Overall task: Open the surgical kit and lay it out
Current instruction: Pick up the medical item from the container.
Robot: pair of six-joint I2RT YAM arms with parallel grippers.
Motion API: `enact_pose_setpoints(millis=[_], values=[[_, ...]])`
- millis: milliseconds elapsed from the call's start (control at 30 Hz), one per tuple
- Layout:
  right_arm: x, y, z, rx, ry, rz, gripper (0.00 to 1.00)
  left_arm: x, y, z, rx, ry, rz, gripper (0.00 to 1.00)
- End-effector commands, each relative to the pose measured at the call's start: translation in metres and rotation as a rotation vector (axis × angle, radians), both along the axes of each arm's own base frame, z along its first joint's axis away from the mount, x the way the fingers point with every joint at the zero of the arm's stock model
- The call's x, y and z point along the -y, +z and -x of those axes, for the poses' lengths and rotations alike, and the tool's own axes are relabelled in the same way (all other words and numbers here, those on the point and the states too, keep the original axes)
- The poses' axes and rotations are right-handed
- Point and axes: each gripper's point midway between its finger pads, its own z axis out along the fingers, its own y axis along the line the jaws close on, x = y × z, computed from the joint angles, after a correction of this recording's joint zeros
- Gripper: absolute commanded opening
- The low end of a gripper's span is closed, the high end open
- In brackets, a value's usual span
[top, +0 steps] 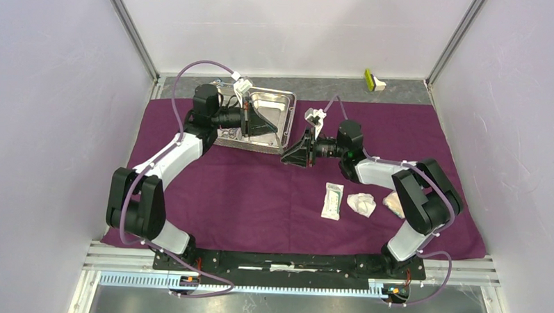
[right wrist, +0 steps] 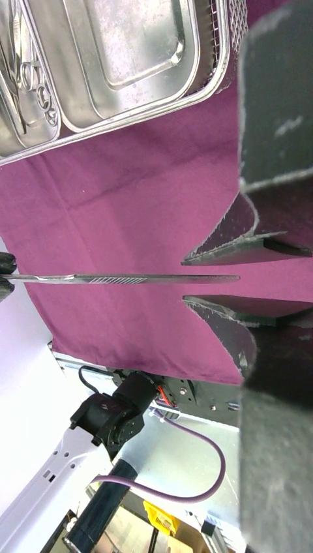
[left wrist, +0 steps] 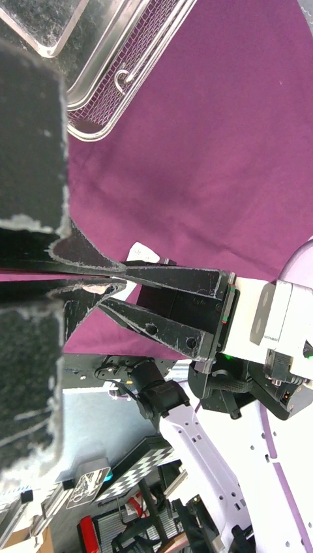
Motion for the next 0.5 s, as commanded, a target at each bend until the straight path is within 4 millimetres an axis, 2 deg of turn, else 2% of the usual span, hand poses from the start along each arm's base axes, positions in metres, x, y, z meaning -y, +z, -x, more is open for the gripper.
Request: enact_pose_setpoints(millis=[0,100,167,200,267,333,400,467], values=[[-0.003,0.012,0.003,0.041,0.025,-0.039,0.22,0.001,0.020,0.011,0.048,-0.031,0.037,0.02],[-0.003,0.015,0.004,0.040,0.027,-0.048,0.05,0.001,0.020,0.010,0.045,-0.025,0.042,0.02],[-0.004,0.020,0.000,0.049,0.009,-0.055,0.00,-0.001,0.020,0.002,0.045,0.025,0.039,0.04],[-0.003,0.023,-0.003,0.054,-0.009,-0.053,0.00,-0.003,0.018,-0.004,0.038,0.063,0.032,0.11],[-0.002,0.026,-0.018,0.063,-0.091,-0.030,0.00,-0.007,0.015,-0.018,0.027,0.143,0.017,0.38],[0.001,0.018,-0.042,0.051,-0.206,0.061,0.00,-0.009,0.010,-0.028,-0.003,0.200,-0.005,0.56],[0.005,0.013,-0.064,0.047,-0.301,0.149,0.00,-0.010,0.008,-0.036,-0.025,0.261,-0.023,0.68],[0.008,0.015,-0.075,0.042,-0.363,0.182,0.00,-0.010,0.003,-0.044,-0.040,0.340,-0.054,0.73]])
